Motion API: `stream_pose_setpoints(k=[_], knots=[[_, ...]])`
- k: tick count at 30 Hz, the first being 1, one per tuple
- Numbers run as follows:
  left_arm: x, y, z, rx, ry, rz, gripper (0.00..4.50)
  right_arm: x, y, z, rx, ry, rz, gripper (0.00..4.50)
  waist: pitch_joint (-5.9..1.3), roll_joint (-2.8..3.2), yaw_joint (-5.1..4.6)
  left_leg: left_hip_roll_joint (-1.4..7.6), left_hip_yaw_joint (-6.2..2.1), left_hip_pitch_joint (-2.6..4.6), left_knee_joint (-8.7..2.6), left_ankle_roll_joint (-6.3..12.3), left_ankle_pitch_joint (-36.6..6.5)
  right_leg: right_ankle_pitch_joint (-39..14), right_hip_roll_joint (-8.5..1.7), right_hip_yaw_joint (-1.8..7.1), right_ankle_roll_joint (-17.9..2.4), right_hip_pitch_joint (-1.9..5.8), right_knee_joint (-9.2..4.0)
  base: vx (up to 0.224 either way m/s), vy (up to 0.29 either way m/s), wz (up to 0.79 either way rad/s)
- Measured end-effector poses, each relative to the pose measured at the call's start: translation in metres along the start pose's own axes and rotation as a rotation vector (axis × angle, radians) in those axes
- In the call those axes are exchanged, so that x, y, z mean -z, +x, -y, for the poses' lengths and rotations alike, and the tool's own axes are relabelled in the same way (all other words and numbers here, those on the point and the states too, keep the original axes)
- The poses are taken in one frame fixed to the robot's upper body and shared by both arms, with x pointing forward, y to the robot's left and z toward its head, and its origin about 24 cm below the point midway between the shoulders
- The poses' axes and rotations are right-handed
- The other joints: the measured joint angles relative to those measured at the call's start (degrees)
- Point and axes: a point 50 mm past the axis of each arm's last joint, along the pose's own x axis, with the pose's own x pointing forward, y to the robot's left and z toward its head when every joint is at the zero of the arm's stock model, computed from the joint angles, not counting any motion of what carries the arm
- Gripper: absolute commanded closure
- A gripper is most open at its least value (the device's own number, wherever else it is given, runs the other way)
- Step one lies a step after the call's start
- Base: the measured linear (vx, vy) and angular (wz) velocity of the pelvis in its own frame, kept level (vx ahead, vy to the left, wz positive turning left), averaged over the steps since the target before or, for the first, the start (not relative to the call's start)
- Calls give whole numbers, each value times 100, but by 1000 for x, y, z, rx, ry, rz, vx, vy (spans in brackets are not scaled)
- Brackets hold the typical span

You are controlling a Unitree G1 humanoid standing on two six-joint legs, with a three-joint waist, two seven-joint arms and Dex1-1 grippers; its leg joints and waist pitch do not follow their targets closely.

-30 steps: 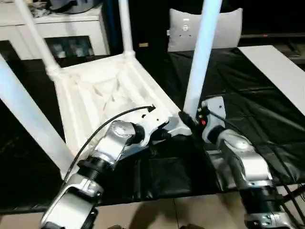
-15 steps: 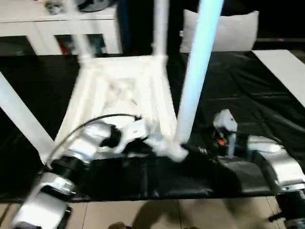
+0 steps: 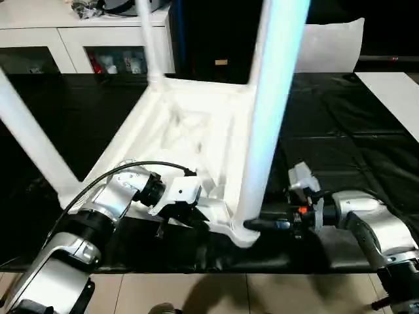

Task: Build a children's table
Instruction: Rotate leg to tighten

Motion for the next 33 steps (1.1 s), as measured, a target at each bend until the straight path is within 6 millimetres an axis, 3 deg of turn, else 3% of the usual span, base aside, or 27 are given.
stream_pose_setpoints(k=[6,11,14,20,25,28,30,31,33], knots=[[-1,1,-2,6,2,2,450,0,0,-1,-12,0,-3,243,0,-1,-6,0,0,1,0,0,0,0,0,0,0,1,0,0,0,0],[1,-1,-3,-16,-28,11,450,0,2,0,21,32,17,250,0,0,-16,1,0,7,1,-1,1,2,1,0,-2,3,4,0,0,0],[2,-4,-7,-95,-81,16,450,1,7,3,138,56,69,252,0,0,-54,1,0,16,1,-3,2,8,3,0,-11,4,9,0,0,0],[5,-1,-14,-266,-181,21,450,1,19,14,402,77,133,252,1,2,-360,-3,0,15,-4,-9,4,-3,9,5,12,8,2,0,0,0],[-10,21,-31,-488,-277,41,450,-7,28,34,784,124,177,254,1,3,-543,-7,0,14,-6,-11,6,-2,15,5,13,2,0,0,0,0],[-18,33,-36,-549,-310,64,450,-10,29,40,910,144,182,254,1,3,-552,-9,2,10,-23,-12,4,7,16,3,-3,-2,-6,0,0,0],[-24,41,-39,-588,-325,84,450,-13,27,43,970,121,168,254,0,4,-501,-9,2,8,-35,-11,4,1,16,-1,3,-8,-9,0,0,0],[-26,43,-40,-597,-324,86,450,-14,26,43,983,106,162,220,-1,6,-483,-9,2,8,-37,-10,3,-2,16,-1,5,-13,-10,0,0,0],[-27,43,-40,-604,-321,87,450,-14,27,43,991,92,162,201,-1,11,-466,-10,3,5,-38,-6,2,-4,16,-1,5,-24,-10,0,0,0]])
